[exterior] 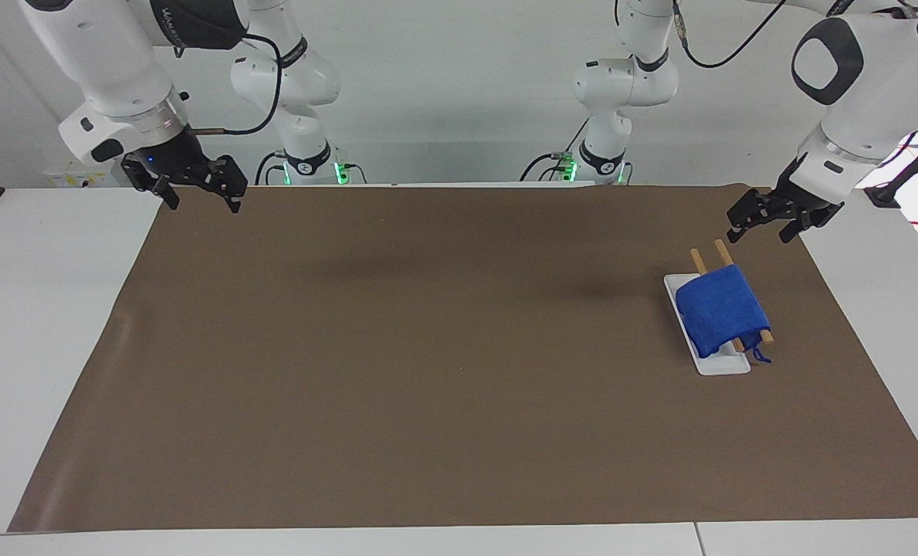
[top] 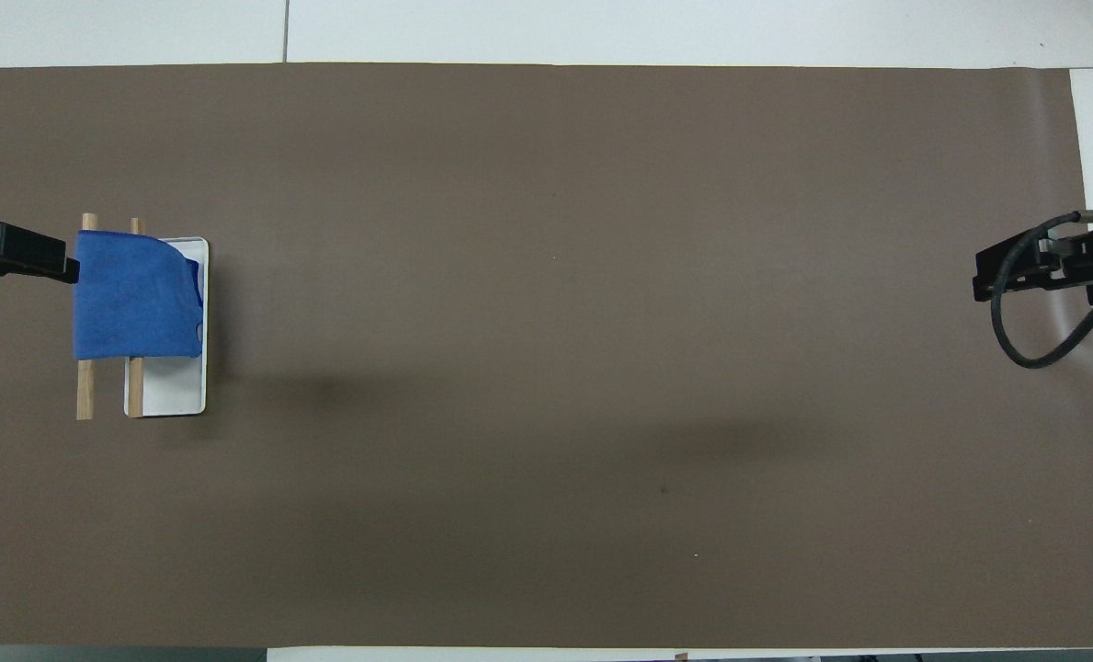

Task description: Right arm passes towel to left arm to hang

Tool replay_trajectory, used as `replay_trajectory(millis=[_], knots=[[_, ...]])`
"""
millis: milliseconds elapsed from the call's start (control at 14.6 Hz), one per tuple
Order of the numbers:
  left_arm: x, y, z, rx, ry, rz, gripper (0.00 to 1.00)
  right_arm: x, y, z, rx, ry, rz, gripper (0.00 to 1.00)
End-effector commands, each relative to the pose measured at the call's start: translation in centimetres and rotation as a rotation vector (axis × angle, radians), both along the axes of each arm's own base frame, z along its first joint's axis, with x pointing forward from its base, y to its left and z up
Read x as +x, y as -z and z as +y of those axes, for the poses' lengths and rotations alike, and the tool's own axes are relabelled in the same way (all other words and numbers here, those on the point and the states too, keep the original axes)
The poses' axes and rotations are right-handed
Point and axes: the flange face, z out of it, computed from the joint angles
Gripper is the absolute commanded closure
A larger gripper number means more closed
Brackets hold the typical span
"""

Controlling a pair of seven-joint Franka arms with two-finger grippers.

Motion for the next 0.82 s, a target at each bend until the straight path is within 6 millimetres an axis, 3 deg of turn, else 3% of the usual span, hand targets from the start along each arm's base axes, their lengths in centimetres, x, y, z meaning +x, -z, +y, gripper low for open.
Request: replay_trajectory(millis=[0,756], knots=[[0.5,0.4,-1.2,0.021,0.037,-0.034,0.0,-0.7,0.1,-0.1,-0.007,-0.018,0.004,0.0],[-0.6,-0.3,-0.3,0.037,0.036,0.022,0.0,-0.7,0.1,-0.2,-0.007,-0.018,0.005,0.0]])
